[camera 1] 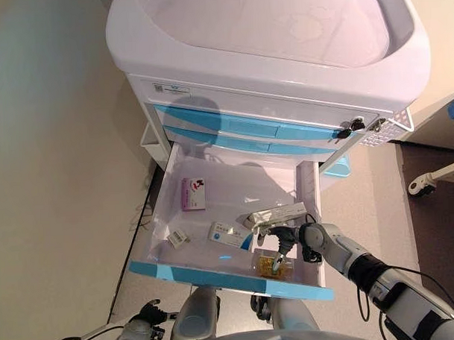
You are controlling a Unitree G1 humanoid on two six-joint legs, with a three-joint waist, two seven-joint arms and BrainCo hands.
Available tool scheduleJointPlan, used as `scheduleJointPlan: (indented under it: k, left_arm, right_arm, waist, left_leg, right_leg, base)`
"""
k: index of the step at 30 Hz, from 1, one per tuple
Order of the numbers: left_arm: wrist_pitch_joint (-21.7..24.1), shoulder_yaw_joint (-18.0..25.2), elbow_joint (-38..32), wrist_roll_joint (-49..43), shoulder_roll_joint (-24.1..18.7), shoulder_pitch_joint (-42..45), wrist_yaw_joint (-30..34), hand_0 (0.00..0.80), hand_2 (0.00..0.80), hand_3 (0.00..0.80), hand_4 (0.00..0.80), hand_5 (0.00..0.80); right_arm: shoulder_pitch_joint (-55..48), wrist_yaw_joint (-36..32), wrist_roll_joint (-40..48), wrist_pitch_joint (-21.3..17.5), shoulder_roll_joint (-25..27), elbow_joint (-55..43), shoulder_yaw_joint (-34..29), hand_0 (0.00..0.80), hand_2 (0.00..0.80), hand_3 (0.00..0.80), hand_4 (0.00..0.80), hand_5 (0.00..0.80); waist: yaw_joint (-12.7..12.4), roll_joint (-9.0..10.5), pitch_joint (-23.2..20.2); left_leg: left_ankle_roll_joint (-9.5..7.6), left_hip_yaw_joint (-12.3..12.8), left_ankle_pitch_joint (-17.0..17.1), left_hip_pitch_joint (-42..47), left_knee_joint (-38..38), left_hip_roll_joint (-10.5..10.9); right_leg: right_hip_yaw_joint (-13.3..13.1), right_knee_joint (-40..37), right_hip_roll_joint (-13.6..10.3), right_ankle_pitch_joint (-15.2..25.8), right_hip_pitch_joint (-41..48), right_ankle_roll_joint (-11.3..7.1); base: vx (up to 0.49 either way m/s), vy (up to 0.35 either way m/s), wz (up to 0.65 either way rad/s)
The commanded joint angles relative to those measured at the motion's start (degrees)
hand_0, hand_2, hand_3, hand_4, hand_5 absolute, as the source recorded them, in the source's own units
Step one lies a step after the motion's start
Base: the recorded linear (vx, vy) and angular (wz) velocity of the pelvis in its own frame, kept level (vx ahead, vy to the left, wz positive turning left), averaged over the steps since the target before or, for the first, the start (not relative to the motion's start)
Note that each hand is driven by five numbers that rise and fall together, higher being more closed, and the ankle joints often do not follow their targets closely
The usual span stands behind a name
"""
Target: Open the drawer and pick up the medicine
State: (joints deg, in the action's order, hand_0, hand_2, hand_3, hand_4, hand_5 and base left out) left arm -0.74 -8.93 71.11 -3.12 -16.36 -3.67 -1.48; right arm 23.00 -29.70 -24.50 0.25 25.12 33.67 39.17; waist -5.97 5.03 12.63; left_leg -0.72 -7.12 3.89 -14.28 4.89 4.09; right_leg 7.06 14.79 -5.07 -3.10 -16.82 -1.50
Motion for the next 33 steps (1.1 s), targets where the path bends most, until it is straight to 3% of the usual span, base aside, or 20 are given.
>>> scheduleJointPlan:
  k: [1,6,14,33]
  left_arm:
    - [0.47,-0.87,1.15,0.52,-1.38,-1.11,0.75,0.0,0.0,0.0,0.0,0.0]
    - [0.56,-1.34,1.25,0.52,-1.39,-1.43,1.09,0.0,0.0,0.0,0.0,0.0]
    - [0.86,-1.23,1.13,1.57,-1.24,-1.61,1.38,0.0,0.0,0.0,0.0,0.0]
    - [1.22,-0.99,1.16,2.77,-1.41,-2.0,2.36,0.0,0.0,0.0,0.0,0.0]
  right_arm:
    - [-0.84,-3.55,1.74,-0.66,-0.2,1.09,4.57,0.0,0.0,0.0,0.0,0.0]
    - [-0.15,-5.39,-0.58,-1.42,0.48,1.83,5.99,0.0,0.0,0.0,0.0,0.0]
    - [-0.14,-8.62,6.41,0.33,1.58,0.67,6.04,0.0,0.0,0.0,0.0,0.0]
    - [-3.9,-14.3,9.2,0.76,6.19,0.01,7.08,0.0,0.0,0.0,0.0,0.0]
  waist:
    - [-1.09,1.09,1.06]
    - [-1.35,1.06,1.03]
    - [-1.7,1.27,1.16]
    - [-1.85,1.51,1.82]
  left_leg:
    - [-2.21,0.63,-1.57,-0.01,-0.27,3.38]
    - [-2.23,0.46,-1.53,-0.12,-0.35,3.42]
    - [-2.17,0.33,-1.3,-0.39,-0.31,3.38]
    - [-1.96,0.12,-1.32,-0.92,0.0,3.32]
  right_leg:
    - [-1.71,-2.39,-2.12,6.2,-0.83,-4.47]
    - [-1.54,-2.39,-2.17,6.17,-0.89,-4.46]
    - [-1.4,-2.66,-2.14,6.24,-0.87,-4.45]
    - [-1.12,-2.6,-2.16,6.05,-0.87,-4.44]
  base:
    - [0.0,0.0,0.0]
    - [0.0,0.0,0.0]
    - [-0.002,0.0,0.02]
    - [0.0,0.0,0.0]
